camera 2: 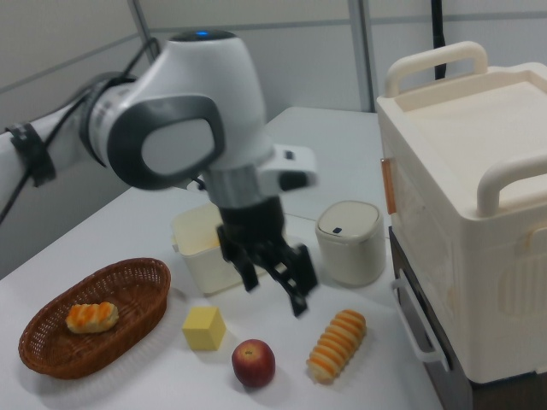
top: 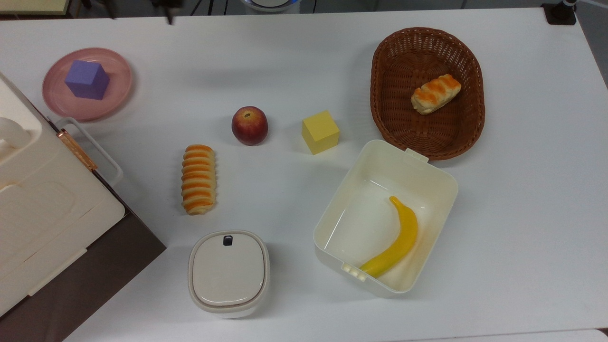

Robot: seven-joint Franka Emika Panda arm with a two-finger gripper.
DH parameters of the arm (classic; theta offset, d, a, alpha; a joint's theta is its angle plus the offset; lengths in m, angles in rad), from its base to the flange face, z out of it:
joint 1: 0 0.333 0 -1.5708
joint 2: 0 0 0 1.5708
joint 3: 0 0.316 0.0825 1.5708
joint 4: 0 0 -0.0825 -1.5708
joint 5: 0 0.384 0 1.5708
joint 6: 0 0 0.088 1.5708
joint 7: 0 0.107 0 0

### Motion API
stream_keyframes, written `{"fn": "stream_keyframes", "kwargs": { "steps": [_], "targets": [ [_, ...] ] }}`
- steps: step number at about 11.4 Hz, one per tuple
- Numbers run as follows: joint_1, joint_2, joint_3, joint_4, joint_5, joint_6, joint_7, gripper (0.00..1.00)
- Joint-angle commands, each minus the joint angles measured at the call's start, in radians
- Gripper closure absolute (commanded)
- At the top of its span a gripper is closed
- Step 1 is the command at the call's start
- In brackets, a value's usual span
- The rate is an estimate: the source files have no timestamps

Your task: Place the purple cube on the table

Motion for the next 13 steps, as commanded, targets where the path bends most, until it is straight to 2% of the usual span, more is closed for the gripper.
{"fn": "stream_keyframes", "kwargs": {
  "steps": [1,3,5,7,10,13],
  "targets": [
    [-0.152,-0.028,-0.003,-0.027,0.019,-0.022,-0.179,0.00],
    [-0.230,-0.029,-0.011,-0.038,0.011,-0.011,-0.239,0.00],
    [-0.276,-0.040,-0.037,-0.120,0.008,0.062,-0.335,0.00],
    [-0.281,-0.051,-0.064,-0.235,-0.010,0.174,-0.353,0.00],
    [-0.293,-0.019,-0.069,-0.366,-0.052,0.342,-0.353,0.00],
    [-0.292,0.067,-0.069,-0.381,-0.065,0.430,-0.344,0.00]
  ]
}}
